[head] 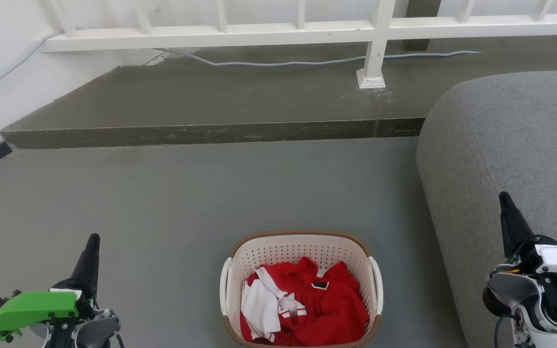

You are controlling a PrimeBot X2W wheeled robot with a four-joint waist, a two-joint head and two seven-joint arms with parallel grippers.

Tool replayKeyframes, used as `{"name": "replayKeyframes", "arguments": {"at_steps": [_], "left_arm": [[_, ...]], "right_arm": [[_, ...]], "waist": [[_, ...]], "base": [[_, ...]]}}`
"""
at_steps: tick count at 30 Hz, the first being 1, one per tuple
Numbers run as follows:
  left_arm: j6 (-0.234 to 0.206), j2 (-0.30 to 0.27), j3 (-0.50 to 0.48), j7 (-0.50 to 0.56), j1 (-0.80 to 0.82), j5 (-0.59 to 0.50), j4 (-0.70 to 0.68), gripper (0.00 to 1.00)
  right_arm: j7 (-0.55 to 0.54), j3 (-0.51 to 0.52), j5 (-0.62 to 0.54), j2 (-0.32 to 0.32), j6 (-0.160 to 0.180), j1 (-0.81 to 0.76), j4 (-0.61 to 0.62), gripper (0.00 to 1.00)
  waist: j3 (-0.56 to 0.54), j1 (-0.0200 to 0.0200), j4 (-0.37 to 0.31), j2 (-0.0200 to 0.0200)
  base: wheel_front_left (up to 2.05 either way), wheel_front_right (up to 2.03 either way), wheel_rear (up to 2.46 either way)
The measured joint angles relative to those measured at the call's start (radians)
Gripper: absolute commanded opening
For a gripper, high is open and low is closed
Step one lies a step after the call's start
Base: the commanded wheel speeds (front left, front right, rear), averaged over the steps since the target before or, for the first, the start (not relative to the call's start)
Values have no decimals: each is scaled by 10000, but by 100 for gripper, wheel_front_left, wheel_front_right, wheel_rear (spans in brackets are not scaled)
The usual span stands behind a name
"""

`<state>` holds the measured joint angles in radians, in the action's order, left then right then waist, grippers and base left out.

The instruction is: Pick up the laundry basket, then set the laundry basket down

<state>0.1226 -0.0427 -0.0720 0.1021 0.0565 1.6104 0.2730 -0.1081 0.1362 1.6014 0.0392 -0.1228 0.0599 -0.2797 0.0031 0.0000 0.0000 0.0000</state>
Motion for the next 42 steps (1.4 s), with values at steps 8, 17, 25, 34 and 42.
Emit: {"name": "replayKeyframes", "arguments": {"at_steps": [8,17,25,34,42], "left_arm": [[0,2,-2,0,0,0,0,0],[0,4,-4,0,0,0,0,0],[0,4,-6,0,0,0,0,100],[-10,276,98,-21,-453,-19,591,100],[-10,272,142,-178,-453,-94,397,100]], "right_arm": [[0,0,0,0,0,0,0,0],[-2,0,0,0,0,0,0,0],[0,0,0,0,0,0,0,100],[17,-75,-2,-291,17,-534,-569,100],[209,-295,-98,-286,15,-531,-387,100]], "waist": [[0,0,0,0],[0,0,0,0],[0,0,0,0],[5,0,2,0],[20,0,16,0]], "base": [[0,0,0],[0,0,0],[0,0,0],[0,0,0],[0,0,0]]}}
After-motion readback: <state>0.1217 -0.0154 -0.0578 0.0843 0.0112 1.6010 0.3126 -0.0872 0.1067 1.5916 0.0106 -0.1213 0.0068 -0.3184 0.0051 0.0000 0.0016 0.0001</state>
